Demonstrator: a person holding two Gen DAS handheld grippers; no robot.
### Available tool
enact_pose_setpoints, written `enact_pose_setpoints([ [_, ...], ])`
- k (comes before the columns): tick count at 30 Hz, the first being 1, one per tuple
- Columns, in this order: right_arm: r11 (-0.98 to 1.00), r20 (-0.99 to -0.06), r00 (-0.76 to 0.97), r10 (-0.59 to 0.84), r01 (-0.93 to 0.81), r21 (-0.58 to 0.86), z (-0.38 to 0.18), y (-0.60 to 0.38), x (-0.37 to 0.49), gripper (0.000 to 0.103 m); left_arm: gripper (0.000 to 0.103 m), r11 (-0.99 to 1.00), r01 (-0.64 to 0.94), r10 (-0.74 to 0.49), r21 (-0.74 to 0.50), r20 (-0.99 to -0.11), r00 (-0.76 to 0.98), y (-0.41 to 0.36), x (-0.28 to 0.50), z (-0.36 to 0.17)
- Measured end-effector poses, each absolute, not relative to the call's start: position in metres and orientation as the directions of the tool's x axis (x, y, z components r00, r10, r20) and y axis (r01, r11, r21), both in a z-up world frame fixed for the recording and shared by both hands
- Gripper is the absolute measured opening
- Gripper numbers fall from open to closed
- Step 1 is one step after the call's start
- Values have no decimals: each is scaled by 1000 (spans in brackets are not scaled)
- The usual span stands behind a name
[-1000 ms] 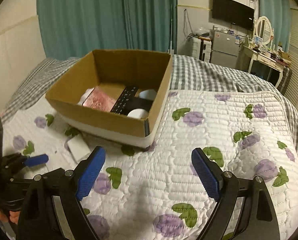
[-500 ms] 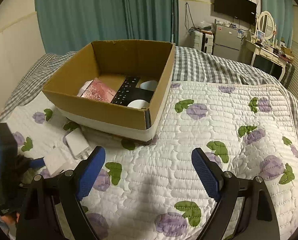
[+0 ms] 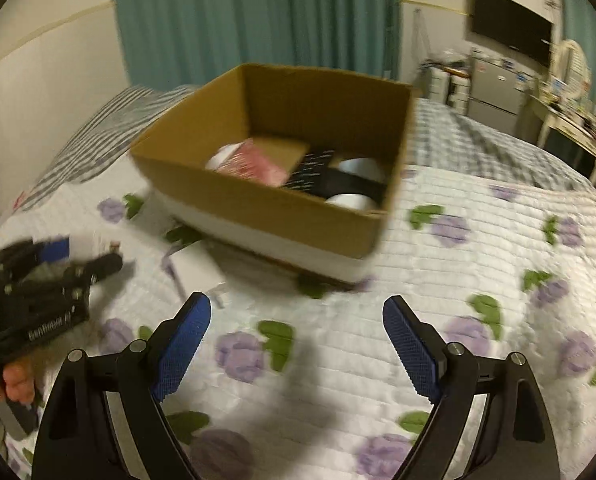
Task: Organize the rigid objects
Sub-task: 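Grasp the white charger block with the left tool, then grasp the white plug charger with the right tool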
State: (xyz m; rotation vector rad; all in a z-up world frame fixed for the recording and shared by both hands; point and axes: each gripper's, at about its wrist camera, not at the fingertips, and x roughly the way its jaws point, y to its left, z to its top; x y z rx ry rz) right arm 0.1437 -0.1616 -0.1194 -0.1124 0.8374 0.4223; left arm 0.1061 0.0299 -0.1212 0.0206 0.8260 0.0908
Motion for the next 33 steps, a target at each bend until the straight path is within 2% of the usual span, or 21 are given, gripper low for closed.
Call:
enact_pose_setpoints([
  [5,861,-770,533,351,-507,41,-137,-117,156,87,55,993,-115,103,30,-701,706,44,113,-113],
  [11,831,-813,466,350,-554,41,-167,-79,181,75,55,991,-134,94,-1,-710,698,57,123,-115],
  [13,830,-826,447,343,-556,43,-176,-71,189,67,55,991,-131,92,0,-714,694,58,126,-117],
  [15,830,-830,432,353,-555,63,-181,-70,194,63,55,992,-124,90,5,-717,691,57,127,-119],
  [18,822,-825,433,363,-566,64,-178,-70,190,47,55,993,-114,90,15,-721,687,55,128,-121],
  [27,853,-793,507,337,-521,30,-146,-103,151,42,55,997,-75,68,21,-703,708,40,114,-108],
  [33,882,-748,568,342,-468,48,-106,-133,122,42,55,1000,-26,24,7,-670,742,22,100,-76],
])
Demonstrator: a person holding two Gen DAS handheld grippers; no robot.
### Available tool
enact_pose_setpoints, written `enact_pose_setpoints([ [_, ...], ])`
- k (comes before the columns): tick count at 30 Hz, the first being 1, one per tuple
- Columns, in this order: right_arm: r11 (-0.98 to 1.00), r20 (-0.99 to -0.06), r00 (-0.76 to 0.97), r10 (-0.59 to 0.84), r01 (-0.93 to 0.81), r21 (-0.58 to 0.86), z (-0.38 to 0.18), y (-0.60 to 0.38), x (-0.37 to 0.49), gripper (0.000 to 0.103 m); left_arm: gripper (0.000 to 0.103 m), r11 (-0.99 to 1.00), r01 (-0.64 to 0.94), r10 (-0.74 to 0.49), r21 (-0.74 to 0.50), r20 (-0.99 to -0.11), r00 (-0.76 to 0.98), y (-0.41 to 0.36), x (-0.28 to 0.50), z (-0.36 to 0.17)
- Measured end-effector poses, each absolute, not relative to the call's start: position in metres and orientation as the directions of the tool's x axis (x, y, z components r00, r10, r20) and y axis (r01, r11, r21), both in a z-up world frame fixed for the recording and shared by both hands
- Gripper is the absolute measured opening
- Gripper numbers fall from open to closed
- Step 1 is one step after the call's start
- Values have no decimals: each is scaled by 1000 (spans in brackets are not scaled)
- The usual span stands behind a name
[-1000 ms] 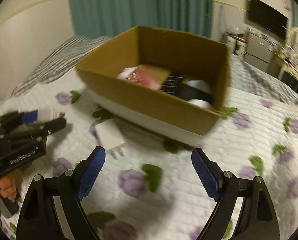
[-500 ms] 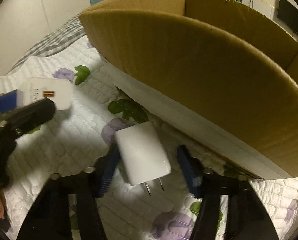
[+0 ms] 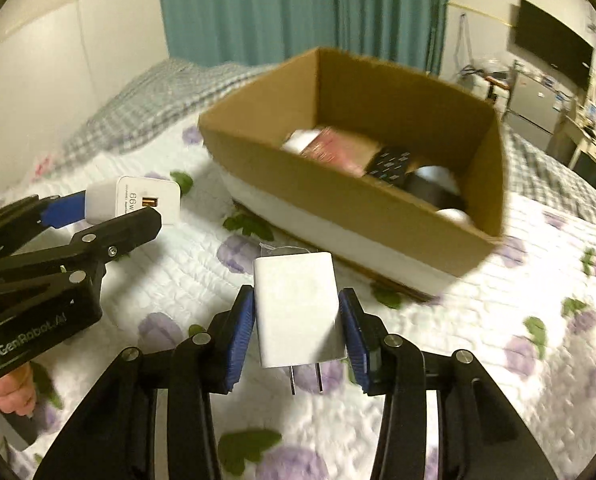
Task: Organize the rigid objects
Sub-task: 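Grasp the white plug charger with the right tool, then lower both chargers into the box and open both tools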
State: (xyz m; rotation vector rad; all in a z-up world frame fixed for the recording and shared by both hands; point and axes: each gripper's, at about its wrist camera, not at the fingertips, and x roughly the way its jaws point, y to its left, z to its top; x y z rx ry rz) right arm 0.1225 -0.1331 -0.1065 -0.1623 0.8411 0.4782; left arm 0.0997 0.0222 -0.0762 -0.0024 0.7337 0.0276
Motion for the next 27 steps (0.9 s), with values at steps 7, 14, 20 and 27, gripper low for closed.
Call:
enact_pose_setpoints([
  [7,889,-643,668,374,-455,45,-38,-161,126,42,55,1000,30,-29,-10,-617,786,3,107,-31],
  [14,908,-574,730,371,-415,58,1,-181,167,42,55,998,64,-41,21,-566,823,-10,153,-1],
  [20,918,-568,741,358,-390,70,2,-188,217,42,55,994,96,-52,49,-564,824,-17,216,-6],
  [27,924,-609,721,330,-378,54,-27,-180,275,42,55,989,142,-83,46,-626,775,-27,275,-49],
])
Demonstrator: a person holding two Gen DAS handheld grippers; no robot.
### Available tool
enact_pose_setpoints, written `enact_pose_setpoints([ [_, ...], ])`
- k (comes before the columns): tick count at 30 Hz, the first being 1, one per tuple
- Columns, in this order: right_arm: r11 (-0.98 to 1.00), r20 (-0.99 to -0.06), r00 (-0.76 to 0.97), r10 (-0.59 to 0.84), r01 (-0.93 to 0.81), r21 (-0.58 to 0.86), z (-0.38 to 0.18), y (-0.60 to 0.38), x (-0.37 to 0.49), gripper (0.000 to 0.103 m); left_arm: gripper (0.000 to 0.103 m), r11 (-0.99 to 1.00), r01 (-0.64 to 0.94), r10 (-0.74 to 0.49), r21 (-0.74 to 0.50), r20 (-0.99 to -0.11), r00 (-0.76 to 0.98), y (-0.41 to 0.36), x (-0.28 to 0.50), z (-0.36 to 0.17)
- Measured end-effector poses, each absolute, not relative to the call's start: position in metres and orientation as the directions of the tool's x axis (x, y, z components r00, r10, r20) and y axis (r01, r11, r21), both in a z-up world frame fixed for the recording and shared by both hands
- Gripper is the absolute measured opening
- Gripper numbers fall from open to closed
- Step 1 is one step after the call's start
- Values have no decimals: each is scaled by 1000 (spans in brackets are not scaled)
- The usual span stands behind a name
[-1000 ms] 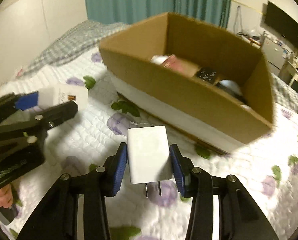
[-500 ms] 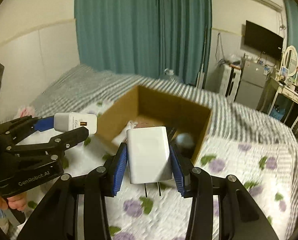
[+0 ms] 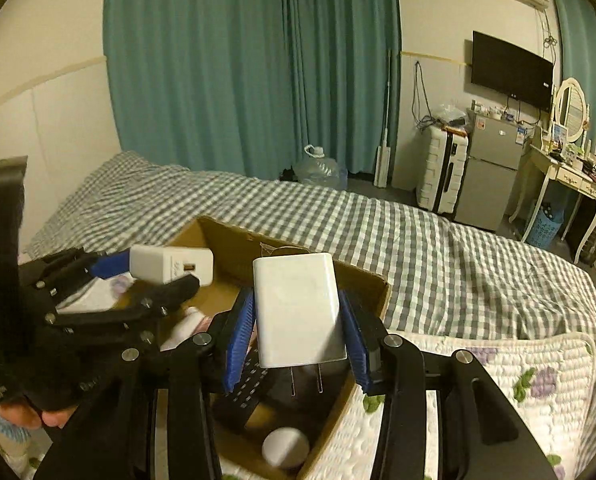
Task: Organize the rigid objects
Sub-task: 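Lower both chargers into the box and open both tools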
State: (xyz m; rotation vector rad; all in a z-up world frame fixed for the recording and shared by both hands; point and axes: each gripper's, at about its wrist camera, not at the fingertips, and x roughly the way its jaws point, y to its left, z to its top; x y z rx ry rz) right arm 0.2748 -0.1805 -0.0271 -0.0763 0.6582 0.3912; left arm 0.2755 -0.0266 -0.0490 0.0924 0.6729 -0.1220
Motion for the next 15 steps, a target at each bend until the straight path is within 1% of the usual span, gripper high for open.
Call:
enact_pose_setpoints([
  [4,926,-633,706,319,-373,52,-44,-178,294,42,55,987,155,-86,47,-658,748,-27,292,-70],
  [7,927,-644,699,310,-371,43,-51,-175,298,42,55,984,176,-112,26,-677,728,-26,295,-74],
  [10,930,-647,696,311,-364,55,-51,-176,296,42,57,983,182,-115,31,-667,736,-26,289,-71],
  [13,932,-648,697,307,-360,54,-48,-178,295,42,57,984,175,-98,42,-687,720,-28,286,-69],
  [15,931,-650,696,306,-360,54,-48,-179,295,42,57,986,166,-102,34,-663,742,-25,281,-63],
])
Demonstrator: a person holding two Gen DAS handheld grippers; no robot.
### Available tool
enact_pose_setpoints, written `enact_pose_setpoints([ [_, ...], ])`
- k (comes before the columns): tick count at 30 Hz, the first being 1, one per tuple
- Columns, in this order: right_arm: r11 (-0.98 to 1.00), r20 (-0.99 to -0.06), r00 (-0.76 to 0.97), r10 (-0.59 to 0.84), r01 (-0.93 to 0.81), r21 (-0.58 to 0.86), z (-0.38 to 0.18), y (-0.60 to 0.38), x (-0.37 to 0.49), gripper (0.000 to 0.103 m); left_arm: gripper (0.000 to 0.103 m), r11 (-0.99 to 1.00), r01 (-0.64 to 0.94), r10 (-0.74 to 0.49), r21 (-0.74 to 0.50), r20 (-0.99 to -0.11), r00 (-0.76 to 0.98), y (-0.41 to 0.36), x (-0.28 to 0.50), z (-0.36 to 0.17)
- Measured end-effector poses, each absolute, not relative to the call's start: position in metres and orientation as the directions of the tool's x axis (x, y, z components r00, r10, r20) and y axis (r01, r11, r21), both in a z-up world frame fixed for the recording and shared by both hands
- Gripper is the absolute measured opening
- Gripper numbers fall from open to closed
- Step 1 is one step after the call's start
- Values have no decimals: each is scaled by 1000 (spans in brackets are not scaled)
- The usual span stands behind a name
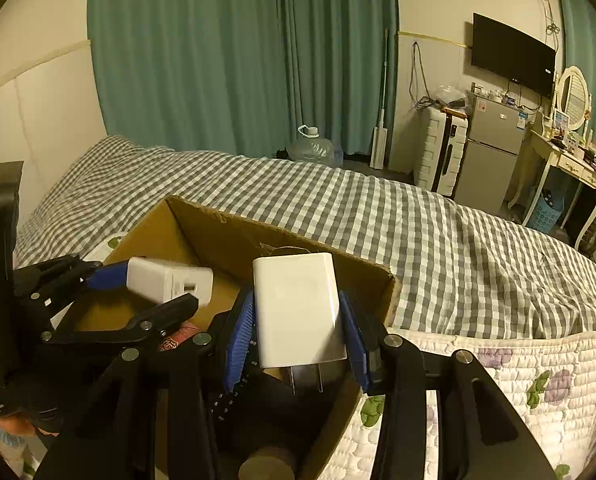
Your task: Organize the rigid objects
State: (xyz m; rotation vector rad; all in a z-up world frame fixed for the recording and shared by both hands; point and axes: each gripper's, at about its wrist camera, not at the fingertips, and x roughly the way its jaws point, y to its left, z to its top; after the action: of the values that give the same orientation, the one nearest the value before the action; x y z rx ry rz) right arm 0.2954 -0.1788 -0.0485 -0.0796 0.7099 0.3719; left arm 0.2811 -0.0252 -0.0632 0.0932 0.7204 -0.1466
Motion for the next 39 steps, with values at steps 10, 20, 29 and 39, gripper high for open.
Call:
enact_pose_setpoints([
  [10,935,-684,669,292,-351,56,-66,-173,320,43,59,989,138,-69,58,-641,765,-17,279,-56],
  [20,943,-693,670,264,-329,41,-71,-180,312,47,59,991,135,-91,15,-665,741,-14,268,-61],
  [29,965,-614,755,232,-257,49,-10,-224,241,57,59,988,152,-109,16,-622,775,-21,222,-22],
  [39,979,-491,853,178,-205,-1,89,-243,141,63,67,980,184,-133,78,-432,892,-40,132,82],
])
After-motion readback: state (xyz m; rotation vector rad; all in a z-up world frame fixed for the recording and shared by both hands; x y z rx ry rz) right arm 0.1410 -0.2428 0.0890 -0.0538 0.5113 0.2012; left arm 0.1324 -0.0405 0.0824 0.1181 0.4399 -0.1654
